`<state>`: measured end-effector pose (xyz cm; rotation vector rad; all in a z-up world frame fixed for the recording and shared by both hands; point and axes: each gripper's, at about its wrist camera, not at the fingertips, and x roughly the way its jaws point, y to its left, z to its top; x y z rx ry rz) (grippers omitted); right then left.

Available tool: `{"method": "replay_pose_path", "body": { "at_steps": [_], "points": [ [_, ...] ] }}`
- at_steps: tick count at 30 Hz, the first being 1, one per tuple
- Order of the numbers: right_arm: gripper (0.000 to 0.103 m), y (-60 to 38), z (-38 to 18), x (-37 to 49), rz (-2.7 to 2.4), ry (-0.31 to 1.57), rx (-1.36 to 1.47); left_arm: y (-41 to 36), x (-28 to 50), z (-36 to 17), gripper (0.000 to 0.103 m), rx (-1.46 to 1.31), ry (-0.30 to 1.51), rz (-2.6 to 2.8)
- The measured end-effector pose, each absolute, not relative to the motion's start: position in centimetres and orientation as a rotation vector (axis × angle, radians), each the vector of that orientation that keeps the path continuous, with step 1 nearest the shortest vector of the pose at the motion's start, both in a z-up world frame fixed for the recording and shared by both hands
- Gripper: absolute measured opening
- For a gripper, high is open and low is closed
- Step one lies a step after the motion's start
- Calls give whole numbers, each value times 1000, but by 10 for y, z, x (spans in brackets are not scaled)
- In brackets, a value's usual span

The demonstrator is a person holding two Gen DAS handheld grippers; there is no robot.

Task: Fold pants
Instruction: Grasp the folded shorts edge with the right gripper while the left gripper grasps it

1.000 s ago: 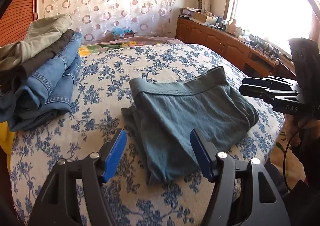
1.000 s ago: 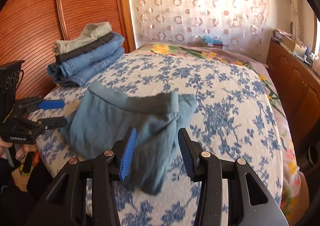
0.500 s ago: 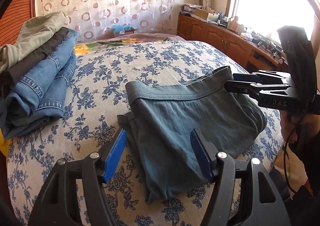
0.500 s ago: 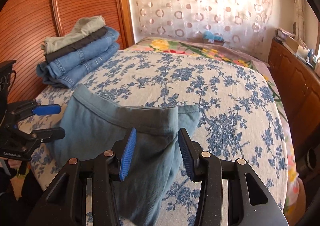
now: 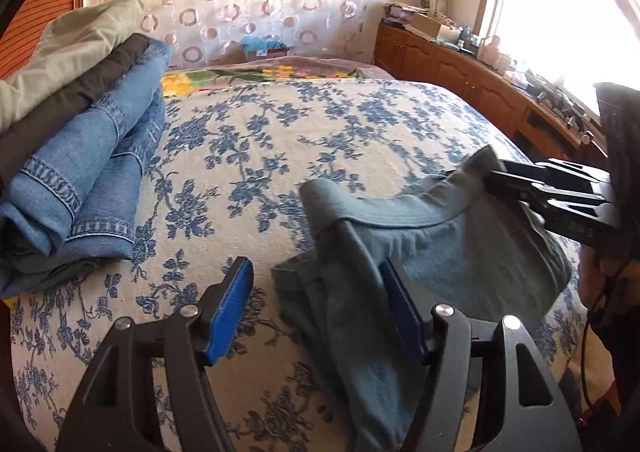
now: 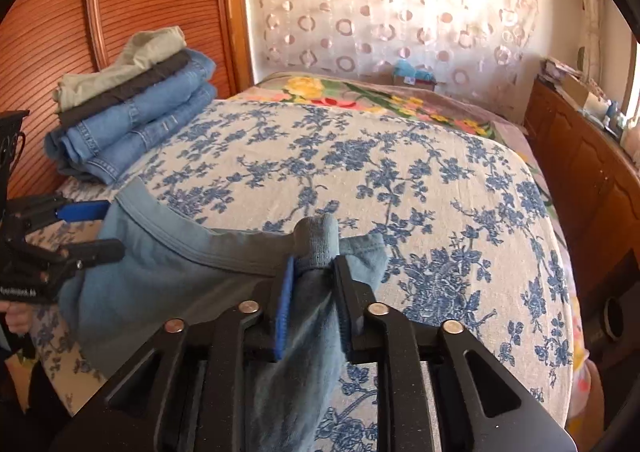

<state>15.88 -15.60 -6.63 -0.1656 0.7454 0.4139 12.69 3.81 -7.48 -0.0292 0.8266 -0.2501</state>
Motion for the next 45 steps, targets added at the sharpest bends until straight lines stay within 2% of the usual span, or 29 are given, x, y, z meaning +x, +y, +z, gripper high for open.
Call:
{"method": "replay_pose_path", "body": {
  "at_steps": [1, 4, 10, 16, 19, 21, 24, 32, 33, 35, 36, 38, 45],
  "points": [
    [38, -157, -67, 159, 404, 747, -161, 39, 127, -76, 66, -28, 834, -242],
    [47, -164, -68, 160, 410, 755, -132, 40, 123, -76, 66, -31, 833, -246],
    [52, -160, -81, 161, 411, 795, -168, 46, 105, -75, 66, -36, 823, -258],
    [63, -160, -87, 166, 397, 827, -161, 46, 103, -82, 46, -13, 847, -257],
    [66, -164, -89, 169, 395, 843, -140, 47, 99, -83, 43, -7, 851, -263],
    [67, -164, -90, 169, 394, 846, -138, 47, 95, -85, 42, -9, 855, -273],
    [67, -161, -91, 170, 391, 852, -151, 46, 92, -84, 35, -14, 854, -295],
    [68, -160, -92, 170, 383, 849, -160, 49, 72, -86, 35, -26, 858, -309],
    [68, -160, -92, 170, 382, 848, -162, 49, 73, -87, 33, -28, 860, -311],
    [68, -159, -92, 170, 380, 848, -166, 49, 74, -88, 11, -43, 857, -327],
    [69, -159, -92, 170, 379, 848, -168, 49, 74, -88, 4, -50, 851, -330],
    [69, -159, -92, 170, 379, 848, -166, 50, 72, -87, 0, -40, 833, -296],
    [70, -159, -92, 170, 377, 847, -168, 70, 70, -89, 0, -78, 837, -232]
  ]
}}
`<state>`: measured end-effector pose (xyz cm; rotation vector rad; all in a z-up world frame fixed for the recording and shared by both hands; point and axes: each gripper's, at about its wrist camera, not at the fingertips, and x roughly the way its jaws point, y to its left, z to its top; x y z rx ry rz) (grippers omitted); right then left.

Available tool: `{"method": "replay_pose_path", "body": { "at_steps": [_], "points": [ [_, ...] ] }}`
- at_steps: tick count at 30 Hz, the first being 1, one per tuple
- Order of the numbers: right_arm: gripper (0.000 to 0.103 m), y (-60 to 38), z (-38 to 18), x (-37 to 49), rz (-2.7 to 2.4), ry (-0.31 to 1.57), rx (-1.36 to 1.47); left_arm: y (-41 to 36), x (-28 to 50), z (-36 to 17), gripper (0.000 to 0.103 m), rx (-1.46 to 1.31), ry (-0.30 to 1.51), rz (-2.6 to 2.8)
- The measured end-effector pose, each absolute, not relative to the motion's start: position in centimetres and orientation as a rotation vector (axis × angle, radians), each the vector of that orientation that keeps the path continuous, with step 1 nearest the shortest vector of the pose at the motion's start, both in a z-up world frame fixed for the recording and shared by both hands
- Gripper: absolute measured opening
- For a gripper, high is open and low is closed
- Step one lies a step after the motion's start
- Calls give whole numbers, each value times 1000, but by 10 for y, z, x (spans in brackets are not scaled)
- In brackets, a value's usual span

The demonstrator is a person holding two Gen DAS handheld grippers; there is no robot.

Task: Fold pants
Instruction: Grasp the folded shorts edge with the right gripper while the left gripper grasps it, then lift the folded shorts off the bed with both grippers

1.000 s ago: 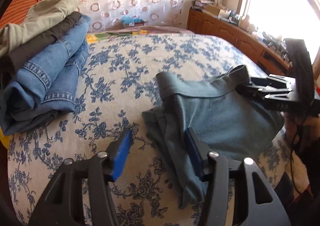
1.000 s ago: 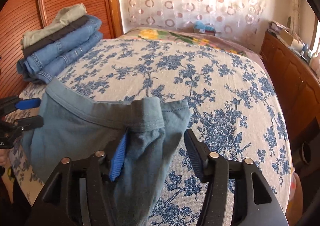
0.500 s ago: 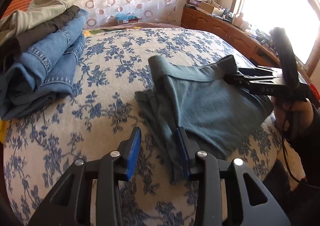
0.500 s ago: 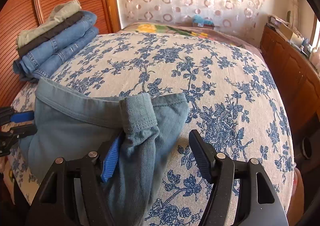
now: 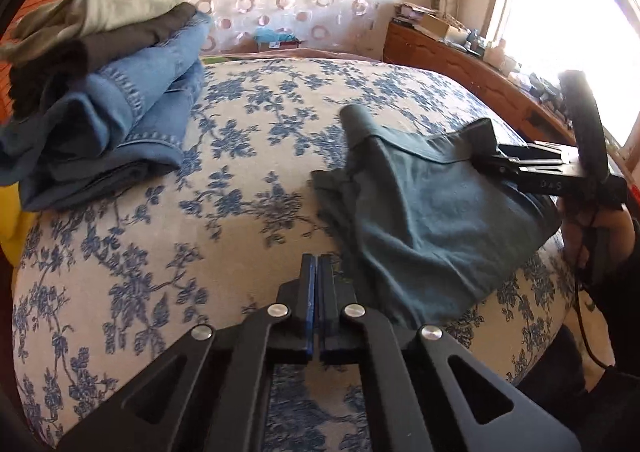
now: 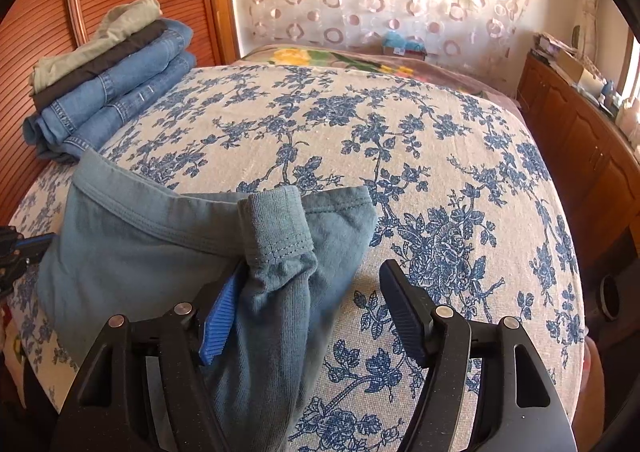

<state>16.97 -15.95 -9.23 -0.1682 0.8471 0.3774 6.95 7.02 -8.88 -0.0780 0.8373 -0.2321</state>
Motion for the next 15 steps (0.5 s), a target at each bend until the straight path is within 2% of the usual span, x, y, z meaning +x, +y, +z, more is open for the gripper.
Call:
{"method": "replay_pose_path", "body": {
  "at_steps": [4, 6, 8, 9, 13, 15],
  "points": [
    [70, -159, -92, 170, 377, 847, -169, 73, 72, -82, 0, -109, 821, -249],
    [70, -160, -93, 169, 373, 844, -174, 74, 75, -81, 10, -127, 823, -258],
    [71, -160, -93, 169, 373, 845, -173, 72, 80, -80, 35, -117, 819, -244],
    [71, -160, -93, 169, 373, 845, -173, 71, 82, -79, 40, -112, 816, -240],
    [72, -160, -93, 170, 373, 846, -172, 64, 97, -78, 54, -128, 821, -267],
    [72, -161, -93, 170, 376, 850, -163, 60, 105, -77, 55, -141, 826, -275]
  ]
}}
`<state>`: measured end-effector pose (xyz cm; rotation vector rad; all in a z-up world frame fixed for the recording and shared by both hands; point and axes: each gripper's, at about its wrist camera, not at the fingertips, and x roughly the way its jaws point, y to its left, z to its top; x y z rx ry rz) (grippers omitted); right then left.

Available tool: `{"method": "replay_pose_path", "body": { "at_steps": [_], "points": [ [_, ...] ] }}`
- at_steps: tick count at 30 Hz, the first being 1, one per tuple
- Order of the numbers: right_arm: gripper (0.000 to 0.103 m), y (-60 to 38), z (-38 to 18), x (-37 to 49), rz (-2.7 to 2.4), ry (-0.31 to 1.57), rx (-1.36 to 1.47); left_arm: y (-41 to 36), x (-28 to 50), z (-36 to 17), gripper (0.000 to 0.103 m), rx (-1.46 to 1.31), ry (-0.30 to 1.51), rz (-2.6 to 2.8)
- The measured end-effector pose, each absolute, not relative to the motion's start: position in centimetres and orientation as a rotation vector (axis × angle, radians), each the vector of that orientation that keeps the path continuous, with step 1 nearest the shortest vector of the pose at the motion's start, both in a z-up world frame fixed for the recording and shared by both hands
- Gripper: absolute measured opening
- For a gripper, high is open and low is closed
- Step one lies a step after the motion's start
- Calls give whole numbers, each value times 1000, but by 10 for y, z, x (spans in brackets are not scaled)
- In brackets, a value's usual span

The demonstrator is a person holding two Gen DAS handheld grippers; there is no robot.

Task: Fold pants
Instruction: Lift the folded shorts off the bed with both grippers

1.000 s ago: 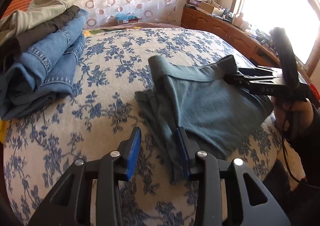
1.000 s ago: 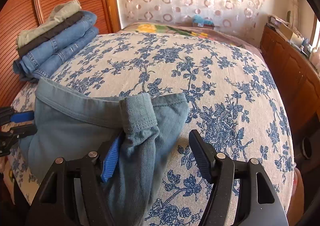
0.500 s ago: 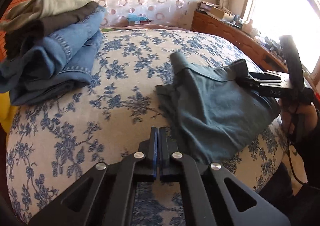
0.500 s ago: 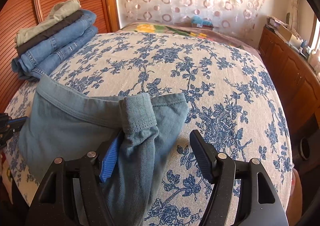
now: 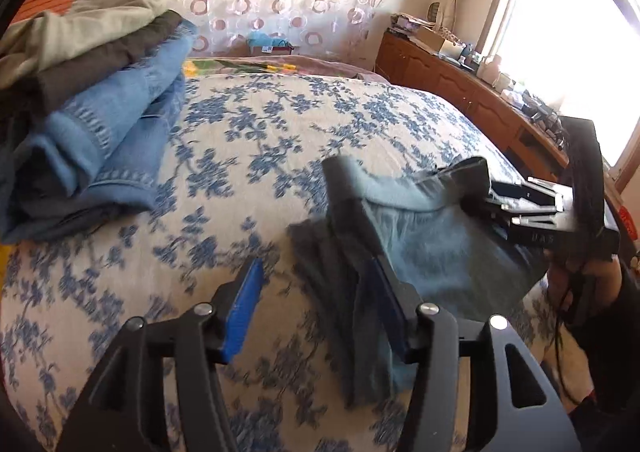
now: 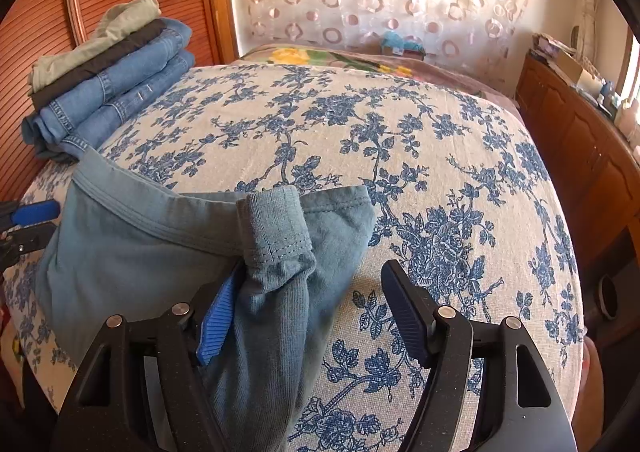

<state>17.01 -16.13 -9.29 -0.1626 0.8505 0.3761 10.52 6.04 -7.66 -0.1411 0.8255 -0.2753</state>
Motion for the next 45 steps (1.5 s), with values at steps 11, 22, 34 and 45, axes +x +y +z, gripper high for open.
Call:
{"method": "replay_pose_path", "body": {
  "at_steps": [11, 22, 34, 45],
  "points": [
    [72, -164, -93, 172, 386, 860, -140, 44, 129, -74, 56, -145, 841, -287],
    [66, -166, -92, 172, 410, 864, -123, 46, 135, -88, 56, -130, 894, -269],
    [25, -162, -91, 170, 528, 873, -76, 45, 129, -89, 51, -107, 873, -279],
    [27, -165, -91, 173, 542, 887, -37, 38, 125, -78, 7, -118, 844, -344]
  ]
}}
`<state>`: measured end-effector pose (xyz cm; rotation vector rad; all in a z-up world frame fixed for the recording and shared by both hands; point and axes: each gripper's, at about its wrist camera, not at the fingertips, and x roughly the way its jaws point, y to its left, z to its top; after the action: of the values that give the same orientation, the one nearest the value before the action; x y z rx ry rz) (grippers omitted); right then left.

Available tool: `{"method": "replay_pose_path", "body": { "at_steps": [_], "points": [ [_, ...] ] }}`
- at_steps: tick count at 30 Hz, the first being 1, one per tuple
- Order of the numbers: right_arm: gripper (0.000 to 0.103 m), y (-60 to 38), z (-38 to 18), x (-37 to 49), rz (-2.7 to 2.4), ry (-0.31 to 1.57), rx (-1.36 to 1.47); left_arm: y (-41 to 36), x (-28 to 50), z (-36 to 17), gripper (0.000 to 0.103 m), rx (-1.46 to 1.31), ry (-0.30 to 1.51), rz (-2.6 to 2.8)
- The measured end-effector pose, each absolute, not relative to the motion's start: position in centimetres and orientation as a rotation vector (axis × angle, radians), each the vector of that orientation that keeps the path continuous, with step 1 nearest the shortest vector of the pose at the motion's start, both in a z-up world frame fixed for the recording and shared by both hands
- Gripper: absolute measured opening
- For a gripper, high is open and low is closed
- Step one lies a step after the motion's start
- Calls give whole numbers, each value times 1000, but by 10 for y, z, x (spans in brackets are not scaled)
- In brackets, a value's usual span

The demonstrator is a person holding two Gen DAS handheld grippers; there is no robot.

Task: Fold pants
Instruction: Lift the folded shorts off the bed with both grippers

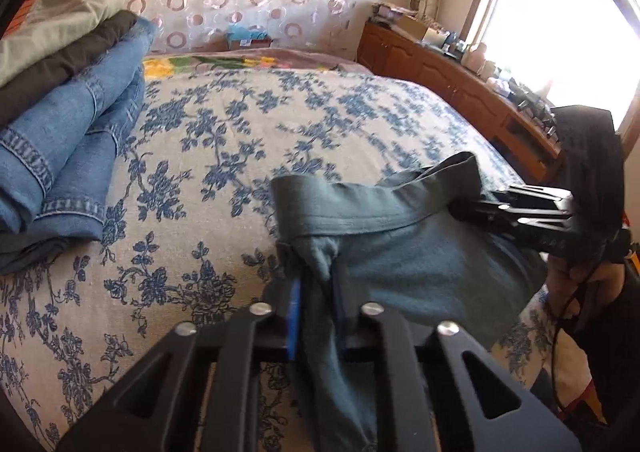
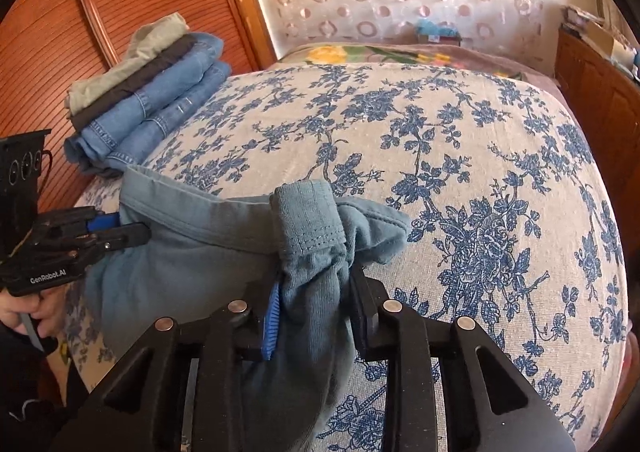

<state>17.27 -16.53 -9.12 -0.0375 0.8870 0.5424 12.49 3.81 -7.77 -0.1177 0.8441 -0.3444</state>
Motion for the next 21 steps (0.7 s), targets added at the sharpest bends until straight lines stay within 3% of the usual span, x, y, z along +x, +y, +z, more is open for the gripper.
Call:
{"method": "replay_pose_path", "body": {
  "at_steps": [7, 21],
  "points": [
    [13, -164, -73, 162, 550, 822, -23, 34, 101, -39, 5, -103, 703, -328],
    [11, -129, 20, 144, 617, 539, -78, 80, 90, 22, 4, -137, 534, -243]
  ]
}}
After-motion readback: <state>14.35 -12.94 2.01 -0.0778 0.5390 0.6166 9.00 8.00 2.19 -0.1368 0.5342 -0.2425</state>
